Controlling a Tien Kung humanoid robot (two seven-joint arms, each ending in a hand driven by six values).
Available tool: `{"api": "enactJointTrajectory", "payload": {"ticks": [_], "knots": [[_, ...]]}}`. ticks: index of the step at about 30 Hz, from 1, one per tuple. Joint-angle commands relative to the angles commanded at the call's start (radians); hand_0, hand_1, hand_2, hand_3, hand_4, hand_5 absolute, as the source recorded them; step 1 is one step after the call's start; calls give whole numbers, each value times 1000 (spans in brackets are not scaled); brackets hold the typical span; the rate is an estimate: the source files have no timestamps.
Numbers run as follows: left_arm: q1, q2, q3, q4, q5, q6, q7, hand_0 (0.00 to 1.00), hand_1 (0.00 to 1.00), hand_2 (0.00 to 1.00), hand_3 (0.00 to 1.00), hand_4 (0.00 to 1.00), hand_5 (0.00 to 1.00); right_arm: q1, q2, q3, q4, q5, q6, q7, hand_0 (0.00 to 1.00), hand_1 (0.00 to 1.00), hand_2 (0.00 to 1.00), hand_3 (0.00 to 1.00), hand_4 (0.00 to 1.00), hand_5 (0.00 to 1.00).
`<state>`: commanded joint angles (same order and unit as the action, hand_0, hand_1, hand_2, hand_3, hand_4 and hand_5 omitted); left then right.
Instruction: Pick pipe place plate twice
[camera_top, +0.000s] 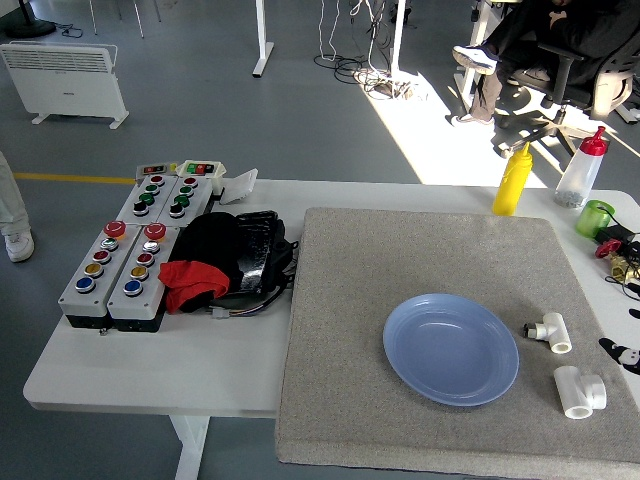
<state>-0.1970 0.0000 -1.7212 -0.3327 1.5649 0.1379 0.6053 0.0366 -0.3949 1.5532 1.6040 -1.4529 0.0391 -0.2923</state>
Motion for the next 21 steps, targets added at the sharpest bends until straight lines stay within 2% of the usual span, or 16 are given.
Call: {"api": "enactJointTrajectory", "payload": {"ticks": [4,5,6,9,16,21], "knots": [[-1,0,1,0,-2,0,-1,684,674,707,653,374,998,-11,-10,-4,39,-120,57,-46,998,931,998,953,834,282],[-2,0,1,0,-2,1,0,684,674,707,653,374,998,-16,-17,-6,61,-158,93,-75,998,931,998,953,834,282],[-2,0,1,0,-2,1,0,683,673,707,652,374,998,-17,-19,-7,67,-180,111,-87,998,935,998,987,863,322],[-2,0,0,0,1,-1,0,683,673,707,652,374,998,-23,-31,-25,91,-200,170,-138,998,935,998,987,863,322],[-5,0,-4,1,5,-2,-1,684,673,707,652,374,998,-22,-26,-48,94,-191,205,-174,998,939,998,976,882,337],[-7,0,-7,1,9,-3,-2,684,673,707,654,374,998,-13,-24,-64,89,-186,211,-176,998,938,998,973,880,336]]}}
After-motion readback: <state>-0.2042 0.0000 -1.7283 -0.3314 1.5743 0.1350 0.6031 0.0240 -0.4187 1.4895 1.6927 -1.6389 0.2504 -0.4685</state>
